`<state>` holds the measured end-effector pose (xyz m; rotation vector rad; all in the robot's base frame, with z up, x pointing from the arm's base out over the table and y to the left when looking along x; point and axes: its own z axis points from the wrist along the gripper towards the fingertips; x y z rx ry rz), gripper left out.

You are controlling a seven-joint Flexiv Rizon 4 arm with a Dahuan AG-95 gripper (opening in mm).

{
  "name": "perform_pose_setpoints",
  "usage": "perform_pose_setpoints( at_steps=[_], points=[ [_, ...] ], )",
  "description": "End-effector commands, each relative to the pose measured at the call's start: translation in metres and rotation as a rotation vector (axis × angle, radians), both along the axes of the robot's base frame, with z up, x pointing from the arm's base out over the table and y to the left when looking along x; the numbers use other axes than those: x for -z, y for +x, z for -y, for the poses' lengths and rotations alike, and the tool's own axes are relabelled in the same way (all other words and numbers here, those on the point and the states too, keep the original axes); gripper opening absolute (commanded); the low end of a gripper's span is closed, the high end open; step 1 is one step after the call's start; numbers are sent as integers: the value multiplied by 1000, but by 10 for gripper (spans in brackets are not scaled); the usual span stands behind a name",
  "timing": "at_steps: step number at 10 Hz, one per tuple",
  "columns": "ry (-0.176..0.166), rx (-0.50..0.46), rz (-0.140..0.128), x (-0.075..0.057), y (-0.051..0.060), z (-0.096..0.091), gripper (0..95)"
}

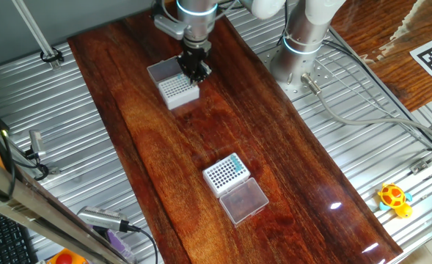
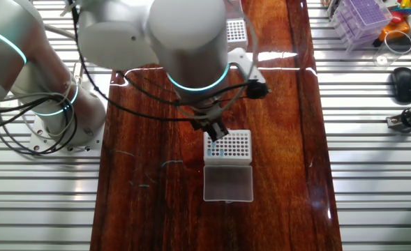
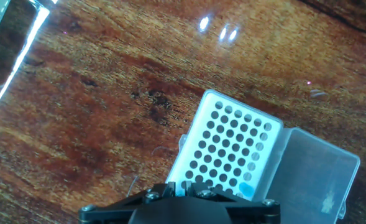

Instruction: Transfer all medium pipette tips from one holder to another

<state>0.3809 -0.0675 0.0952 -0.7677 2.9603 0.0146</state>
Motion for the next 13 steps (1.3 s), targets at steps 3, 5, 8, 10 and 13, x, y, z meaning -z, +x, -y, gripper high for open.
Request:
perform_pose_setpoints(
  at_steps=[3, 5, 8, 10, 13],
  points=[
    [17, -12, -13, -26, 18, 3, 0],
    [31, -9, -15, -33, 20, 1, 0],
    [47, 2, -22, -47, 29, -24, 0],
    [58, 57, -34, -55, 37, -72, 0],
    [43, 153, -38, -52, 39, -154, 0]
  ],
)
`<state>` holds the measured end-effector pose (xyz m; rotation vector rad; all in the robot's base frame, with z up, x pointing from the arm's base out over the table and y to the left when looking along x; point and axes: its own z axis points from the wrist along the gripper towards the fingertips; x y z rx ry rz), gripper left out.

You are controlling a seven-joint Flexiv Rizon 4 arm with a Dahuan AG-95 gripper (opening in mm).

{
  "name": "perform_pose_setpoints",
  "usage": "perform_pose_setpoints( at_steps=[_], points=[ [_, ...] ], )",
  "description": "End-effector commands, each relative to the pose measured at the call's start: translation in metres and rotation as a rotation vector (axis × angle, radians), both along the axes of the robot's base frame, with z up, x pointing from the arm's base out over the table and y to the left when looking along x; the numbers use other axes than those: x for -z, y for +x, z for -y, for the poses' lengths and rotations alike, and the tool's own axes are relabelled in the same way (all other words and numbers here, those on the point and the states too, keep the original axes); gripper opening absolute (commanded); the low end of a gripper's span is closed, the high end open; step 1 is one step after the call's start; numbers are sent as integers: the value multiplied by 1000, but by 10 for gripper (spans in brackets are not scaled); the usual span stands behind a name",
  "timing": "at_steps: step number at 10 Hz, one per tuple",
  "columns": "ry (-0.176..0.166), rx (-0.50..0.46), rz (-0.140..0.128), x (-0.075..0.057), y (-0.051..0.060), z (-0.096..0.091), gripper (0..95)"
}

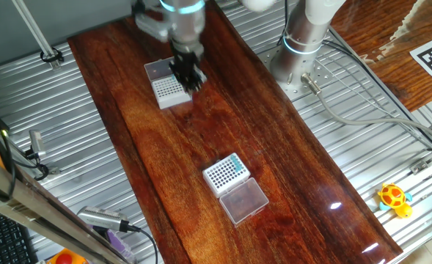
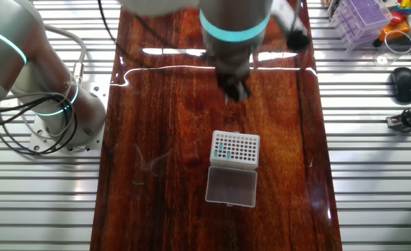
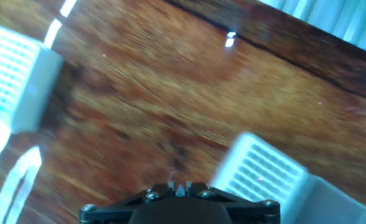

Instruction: Transfer all medium pipette tips from one holder to another

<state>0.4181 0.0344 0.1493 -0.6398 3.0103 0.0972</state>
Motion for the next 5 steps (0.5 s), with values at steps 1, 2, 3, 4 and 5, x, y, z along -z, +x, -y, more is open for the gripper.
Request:
perform_pose_setpoints(
  at_steps=[1, 2, 3, 4, 5],
  points=[
    [-12, 85, -5, 5, 0, -66, 0],
    [-17, 100, -3, 8, -2, -79, 0],
    [-21, 113, -3, 10, -3, -87, 0],
    [-29, 113, -4, 10, -4, -88, 0],
    [-61, 96, -2, 10, -4, -88, 0]
  ],
)
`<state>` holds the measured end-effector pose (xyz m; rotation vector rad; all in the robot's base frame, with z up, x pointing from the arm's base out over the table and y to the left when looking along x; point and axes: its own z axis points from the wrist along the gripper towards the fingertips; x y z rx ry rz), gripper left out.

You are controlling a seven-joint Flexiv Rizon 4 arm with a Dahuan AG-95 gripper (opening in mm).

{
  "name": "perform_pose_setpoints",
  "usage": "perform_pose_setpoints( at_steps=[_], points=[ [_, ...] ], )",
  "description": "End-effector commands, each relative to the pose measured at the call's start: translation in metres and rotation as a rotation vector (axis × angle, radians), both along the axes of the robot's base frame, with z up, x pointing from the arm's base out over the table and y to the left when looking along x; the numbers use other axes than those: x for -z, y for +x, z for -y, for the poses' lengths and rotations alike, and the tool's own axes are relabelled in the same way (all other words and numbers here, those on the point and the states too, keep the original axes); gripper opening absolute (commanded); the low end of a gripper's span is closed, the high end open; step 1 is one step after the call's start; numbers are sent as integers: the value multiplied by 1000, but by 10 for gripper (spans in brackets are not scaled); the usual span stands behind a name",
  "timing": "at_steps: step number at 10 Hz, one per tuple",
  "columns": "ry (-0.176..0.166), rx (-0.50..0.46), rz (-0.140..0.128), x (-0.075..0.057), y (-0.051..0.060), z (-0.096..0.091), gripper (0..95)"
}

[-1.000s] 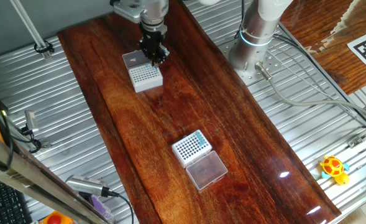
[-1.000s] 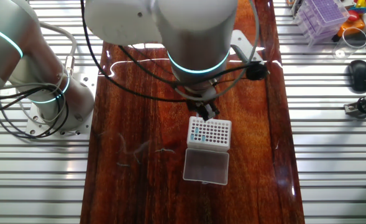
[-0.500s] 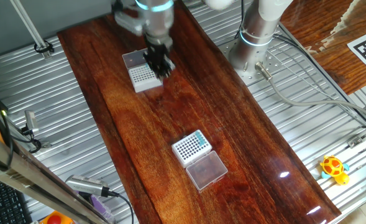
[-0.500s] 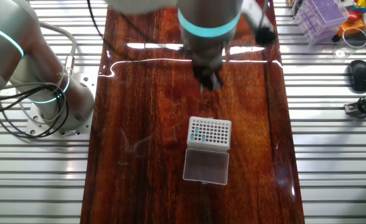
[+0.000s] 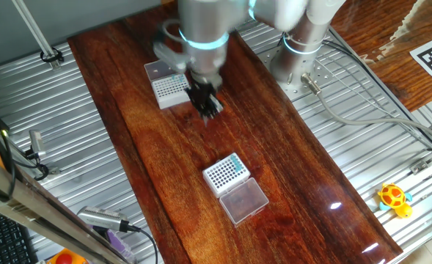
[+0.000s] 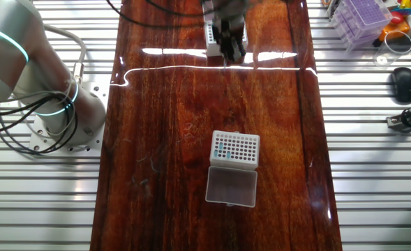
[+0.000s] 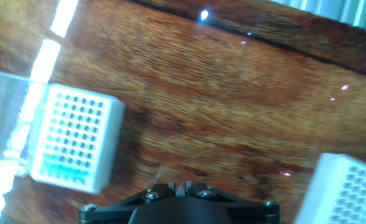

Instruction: Transfer all medium pipette tips from one holder to another

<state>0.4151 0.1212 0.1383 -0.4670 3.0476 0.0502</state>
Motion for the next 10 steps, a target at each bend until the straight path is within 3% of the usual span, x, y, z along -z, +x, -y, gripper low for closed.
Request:
perform_pose_setpoints(
  at_steps=[1, 4, 6, 7, 8, 10],
  points=[
    [-42, -52, -12, -1, -1, -1, 0],
    [-35, -244, -33, -1, -1, -1, 0],
    [-27, -261, -34, -1, -1, -1, 0],
    [-3, -248, -35, 0, 1, -7, 0],
    [25, -213, -38, 1, 0, -26, 0],
    [25, -123, -38, -4, -6, -78, 0]
  ],
)
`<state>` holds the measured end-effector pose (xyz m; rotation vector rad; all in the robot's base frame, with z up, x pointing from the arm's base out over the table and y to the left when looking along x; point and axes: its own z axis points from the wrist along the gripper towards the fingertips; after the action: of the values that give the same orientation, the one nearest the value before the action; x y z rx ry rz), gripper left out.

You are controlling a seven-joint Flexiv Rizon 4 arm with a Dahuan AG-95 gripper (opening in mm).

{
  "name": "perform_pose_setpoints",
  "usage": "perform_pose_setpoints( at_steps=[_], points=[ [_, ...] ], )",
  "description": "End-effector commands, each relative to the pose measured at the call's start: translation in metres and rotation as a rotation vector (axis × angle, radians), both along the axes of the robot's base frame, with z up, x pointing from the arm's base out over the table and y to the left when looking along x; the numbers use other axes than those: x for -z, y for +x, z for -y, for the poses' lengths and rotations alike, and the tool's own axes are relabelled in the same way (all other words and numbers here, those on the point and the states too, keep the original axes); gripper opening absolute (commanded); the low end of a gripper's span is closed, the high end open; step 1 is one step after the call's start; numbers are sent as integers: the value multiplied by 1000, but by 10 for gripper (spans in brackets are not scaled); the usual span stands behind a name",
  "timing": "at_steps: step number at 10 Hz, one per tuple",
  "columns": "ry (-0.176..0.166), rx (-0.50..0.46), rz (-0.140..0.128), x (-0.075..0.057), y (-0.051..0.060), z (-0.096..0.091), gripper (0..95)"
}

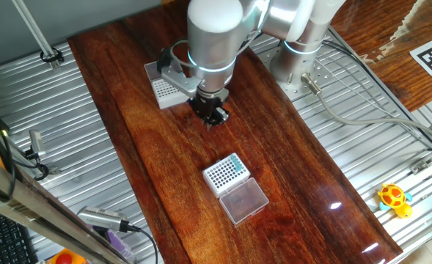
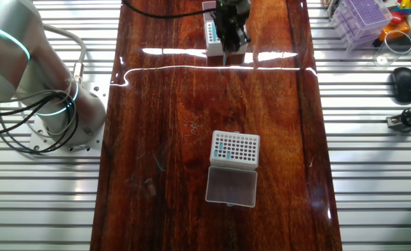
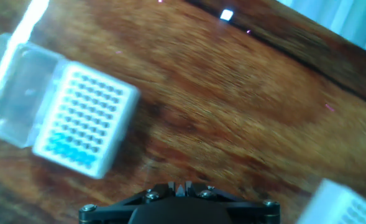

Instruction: Transfer all medium pipette tips from one holder to another

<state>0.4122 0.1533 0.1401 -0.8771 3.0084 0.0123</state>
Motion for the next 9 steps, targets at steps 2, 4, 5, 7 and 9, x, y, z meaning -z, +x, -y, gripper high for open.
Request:
perform_pose_setpoints(
  at_steps=[2, 4, 5, 7, 9],
  points=[
    [57, 207, 2, -8, -8, -83, 0],
    [62, 240, 15, -7, -11, -101, 0],
    [66, 256, 24, -3, -13, -109, 0],
    [68, 260, 30, 0, -15, -110, 0],
    [68, 261, 33, 3, -15, -109, 0]
  ],
)
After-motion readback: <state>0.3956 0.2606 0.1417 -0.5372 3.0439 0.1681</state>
